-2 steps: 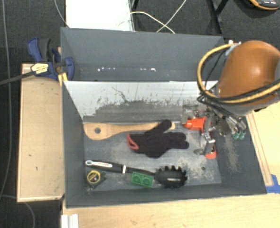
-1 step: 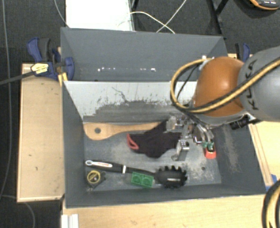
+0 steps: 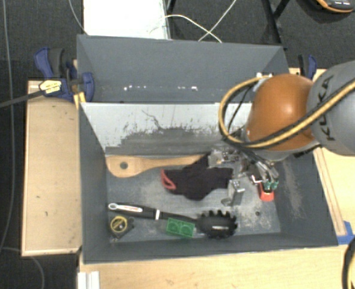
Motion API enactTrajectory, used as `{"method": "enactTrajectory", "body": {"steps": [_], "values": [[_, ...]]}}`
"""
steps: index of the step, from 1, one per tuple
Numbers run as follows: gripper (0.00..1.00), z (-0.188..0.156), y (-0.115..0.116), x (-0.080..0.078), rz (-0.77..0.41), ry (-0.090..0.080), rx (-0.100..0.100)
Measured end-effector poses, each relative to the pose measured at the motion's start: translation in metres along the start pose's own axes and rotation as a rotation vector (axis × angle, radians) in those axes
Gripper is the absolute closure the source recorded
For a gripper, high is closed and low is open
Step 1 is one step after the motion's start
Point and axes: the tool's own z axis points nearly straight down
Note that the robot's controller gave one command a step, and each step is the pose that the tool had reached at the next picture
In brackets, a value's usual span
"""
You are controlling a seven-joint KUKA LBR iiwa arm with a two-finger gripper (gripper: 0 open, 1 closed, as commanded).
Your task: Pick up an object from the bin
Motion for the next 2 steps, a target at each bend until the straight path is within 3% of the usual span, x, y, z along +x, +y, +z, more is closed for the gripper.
{"method": "enactTrajectory", "body": {"steps": [1,2], "values": [[0.00,-0.095,0.011,-0.037,0.073,0.006,-0.002],[0.00,-0.019,0.020,-0.017,0.084,0.001,-0.001]]}}
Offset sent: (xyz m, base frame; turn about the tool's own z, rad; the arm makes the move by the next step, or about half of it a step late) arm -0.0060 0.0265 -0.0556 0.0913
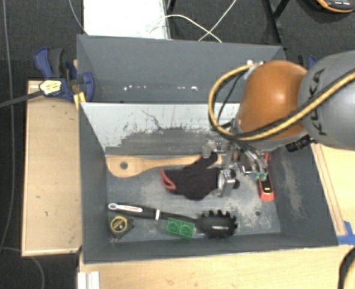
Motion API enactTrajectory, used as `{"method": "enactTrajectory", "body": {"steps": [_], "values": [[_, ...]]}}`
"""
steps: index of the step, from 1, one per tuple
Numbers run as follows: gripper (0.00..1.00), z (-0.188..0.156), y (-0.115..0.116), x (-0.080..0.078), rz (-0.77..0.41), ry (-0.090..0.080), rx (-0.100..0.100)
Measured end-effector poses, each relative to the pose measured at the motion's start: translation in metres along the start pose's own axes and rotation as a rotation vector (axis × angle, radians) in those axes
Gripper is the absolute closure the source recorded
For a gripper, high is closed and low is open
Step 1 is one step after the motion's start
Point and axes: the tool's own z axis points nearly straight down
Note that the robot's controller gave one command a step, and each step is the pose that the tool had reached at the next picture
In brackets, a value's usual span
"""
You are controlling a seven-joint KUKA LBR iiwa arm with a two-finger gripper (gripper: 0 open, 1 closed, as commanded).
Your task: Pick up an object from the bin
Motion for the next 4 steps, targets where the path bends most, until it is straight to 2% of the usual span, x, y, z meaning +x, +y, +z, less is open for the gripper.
{"method": "enactTrajectory", "body": {"steps": [1,2,3,4], "values": [[0.00,0.031,0.003,0.001,0.005,-0.002,-0.001],[0.00,0.085,-0.023,0.004,0.031,0.006,0.000],[0.00,0.104,0.007,0.003,0.077,-0.009,-0.003],[1.00,0.102,-0.021,0.003,0.079,-0.008,0.000]]}}
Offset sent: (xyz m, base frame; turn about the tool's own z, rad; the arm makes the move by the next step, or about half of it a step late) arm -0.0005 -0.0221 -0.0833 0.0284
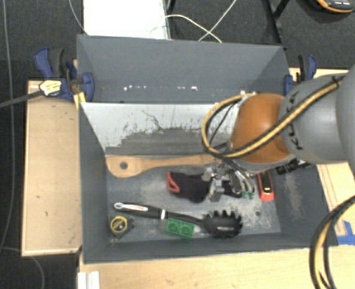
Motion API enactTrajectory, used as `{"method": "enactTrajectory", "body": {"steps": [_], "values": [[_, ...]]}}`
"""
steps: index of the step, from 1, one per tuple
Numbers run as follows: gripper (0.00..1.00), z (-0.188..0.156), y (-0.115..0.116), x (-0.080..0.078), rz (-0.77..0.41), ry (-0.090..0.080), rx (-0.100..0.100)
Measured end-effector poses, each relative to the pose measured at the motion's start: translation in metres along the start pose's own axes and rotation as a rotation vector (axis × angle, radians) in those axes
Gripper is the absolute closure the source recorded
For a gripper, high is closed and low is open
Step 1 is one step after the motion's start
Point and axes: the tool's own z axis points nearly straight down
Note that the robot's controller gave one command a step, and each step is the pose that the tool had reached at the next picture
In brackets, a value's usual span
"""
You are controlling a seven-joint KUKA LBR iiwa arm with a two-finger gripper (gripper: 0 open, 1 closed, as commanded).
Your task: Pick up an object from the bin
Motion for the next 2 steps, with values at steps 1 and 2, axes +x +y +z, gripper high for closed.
{"method": "enactTrajectory", "body": {"steps": [1,2], "values": [[1.00,0.000,0.000,0.000,0.000,0.000,0.000],[1.00,-0.022,-0.042,-0.004,-0.425,-0.007,0.001]]}}
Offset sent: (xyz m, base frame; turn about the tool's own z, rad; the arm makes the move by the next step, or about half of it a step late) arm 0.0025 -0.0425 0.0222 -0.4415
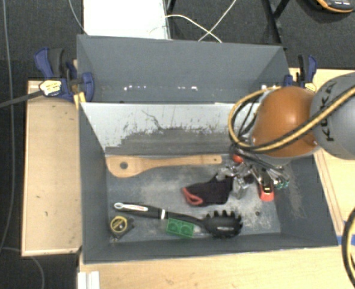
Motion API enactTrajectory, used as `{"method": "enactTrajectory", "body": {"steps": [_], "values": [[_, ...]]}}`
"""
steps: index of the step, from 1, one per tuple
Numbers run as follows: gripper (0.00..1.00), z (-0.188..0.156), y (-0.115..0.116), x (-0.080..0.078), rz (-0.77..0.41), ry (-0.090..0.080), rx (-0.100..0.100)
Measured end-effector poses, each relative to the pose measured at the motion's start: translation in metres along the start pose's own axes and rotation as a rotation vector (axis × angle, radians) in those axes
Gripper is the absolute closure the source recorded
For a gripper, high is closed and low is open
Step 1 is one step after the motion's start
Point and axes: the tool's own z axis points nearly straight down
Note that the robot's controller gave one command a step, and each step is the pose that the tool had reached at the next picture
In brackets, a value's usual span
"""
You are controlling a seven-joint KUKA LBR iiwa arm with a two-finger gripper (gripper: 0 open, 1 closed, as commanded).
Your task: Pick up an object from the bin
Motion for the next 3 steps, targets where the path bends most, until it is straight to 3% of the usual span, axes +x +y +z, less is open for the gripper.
{"method": "enactTrajectory", "body": {"steps": [1,2,3], "values": [[1.00,-0.001,0.036,-0.013,0.376,0.006,-0.002],[1.00,-0.059,0.009,-0.007,0.030,0.000,0.002],[1.00,-0.108,0.047,-0.020,0.353,0.003,-0.003]]}}
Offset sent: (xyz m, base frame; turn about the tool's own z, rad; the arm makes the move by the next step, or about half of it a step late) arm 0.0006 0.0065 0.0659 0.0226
